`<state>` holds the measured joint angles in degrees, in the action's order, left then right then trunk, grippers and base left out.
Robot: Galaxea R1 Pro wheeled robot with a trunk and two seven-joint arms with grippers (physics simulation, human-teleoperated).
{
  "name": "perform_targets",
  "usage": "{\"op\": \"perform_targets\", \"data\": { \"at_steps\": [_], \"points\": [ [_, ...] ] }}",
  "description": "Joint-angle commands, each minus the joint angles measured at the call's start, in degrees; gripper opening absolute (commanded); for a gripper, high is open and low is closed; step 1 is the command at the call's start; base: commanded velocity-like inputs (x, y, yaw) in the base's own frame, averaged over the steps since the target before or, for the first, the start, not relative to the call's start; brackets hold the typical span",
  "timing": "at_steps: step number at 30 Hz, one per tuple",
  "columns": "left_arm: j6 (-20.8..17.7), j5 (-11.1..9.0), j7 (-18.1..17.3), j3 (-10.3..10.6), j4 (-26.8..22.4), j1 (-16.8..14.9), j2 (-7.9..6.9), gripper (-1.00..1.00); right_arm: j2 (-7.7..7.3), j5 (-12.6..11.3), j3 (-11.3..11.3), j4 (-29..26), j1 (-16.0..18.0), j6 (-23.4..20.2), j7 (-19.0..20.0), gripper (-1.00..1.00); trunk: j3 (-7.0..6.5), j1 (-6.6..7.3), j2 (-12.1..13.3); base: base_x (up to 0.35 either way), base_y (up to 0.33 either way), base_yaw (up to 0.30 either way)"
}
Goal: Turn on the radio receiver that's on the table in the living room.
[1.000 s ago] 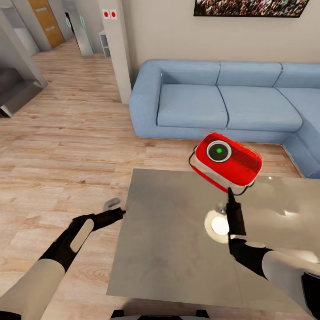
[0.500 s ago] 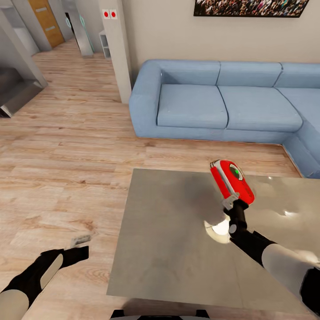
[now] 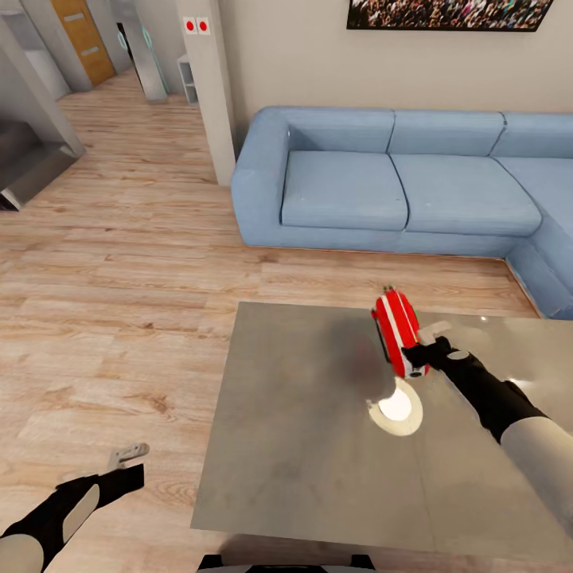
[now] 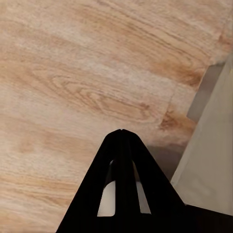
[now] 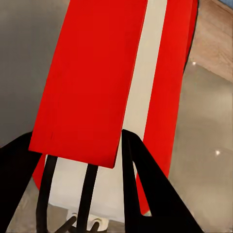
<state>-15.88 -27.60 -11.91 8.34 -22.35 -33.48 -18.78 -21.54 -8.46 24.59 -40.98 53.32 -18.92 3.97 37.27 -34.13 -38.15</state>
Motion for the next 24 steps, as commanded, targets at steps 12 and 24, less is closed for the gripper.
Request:
{"op": "perform_targets", "data": {
  "at_steps": [12,24],
  "points": [
    [2.0,0.1,-0.1,0.0,3.6,0.0,-0.37,-1.00,-0.55,-0.1,-8.7,-1.9,0.0,-14.0,8.7,-1.00,0.00,0.00,0.0,0.000,0.000,0.000],
    [5.8,0.3,0.2,0.1,6.8,1.9,1.70,-1.00,1.69,-0.3,-8.0,0.1,1.2,-13.8,9.0,-1.00,0.00,0.00,0.0,0.000,0.000,0.000]
  ]
}}
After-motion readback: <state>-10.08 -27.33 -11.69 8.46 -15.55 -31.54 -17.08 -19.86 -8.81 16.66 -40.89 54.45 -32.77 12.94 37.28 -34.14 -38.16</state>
